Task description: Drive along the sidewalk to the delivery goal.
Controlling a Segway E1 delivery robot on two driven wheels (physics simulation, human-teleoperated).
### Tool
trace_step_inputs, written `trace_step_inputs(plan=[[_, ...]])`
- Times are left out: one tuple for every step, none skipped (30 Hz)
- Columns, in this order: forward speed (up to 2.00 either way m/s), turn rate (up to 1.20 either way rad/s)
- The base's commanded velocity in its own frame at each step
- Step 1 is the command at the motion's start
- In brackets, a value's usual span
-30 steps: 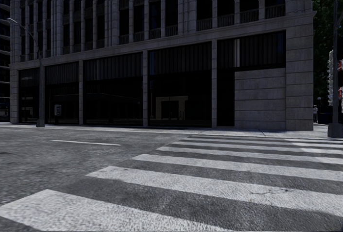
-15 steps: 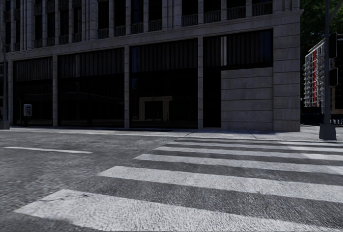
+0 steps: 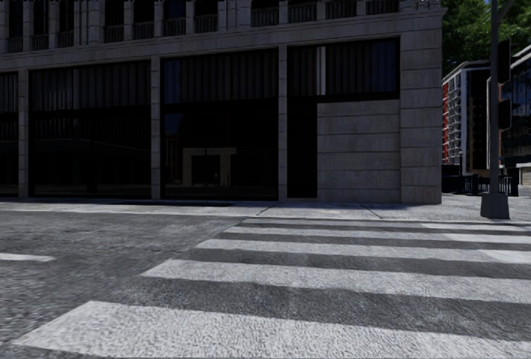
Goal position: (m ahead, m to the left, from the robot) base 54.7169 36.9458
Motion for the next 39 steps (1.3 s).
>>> trace_step_inputs(plan=[[2.00, -0.43], [2.00, -0.43], [2.00, -0.43], [2.00, -0.43], [2.00, -0.43], [2.00, -0.43], [2.00, -0.43], [2.00, -0.43], [2.00, -0.43], [2.00, -0.42], [2.00, -0.40], [2.00, -0.40], [2.00, -0.36], [2.00, -0.35], [2.00, -0.32], [2.00, -0.15], [2.00, 0.00], [2.00, 0.00], [2.00, 0.00], [2.00, 0.00], [2.00, 0.00], [2.00, 0.00], [2.00, 0.00], [2.00, 0.00], [2.00, 0.00], [2.00, 0.00], [2.00, 0.00], [2.00, 0.00], [2.00, 0.00], [2.00, 0.00], [2.00, 0.00], [2.00, 0.00], [2.00, 0.00], [2.00, 0.00], [2.00, 0.00], [2.00, 0.00], [2.00, 0.00], [2.00, 0.00], [2.00, 0.00]])
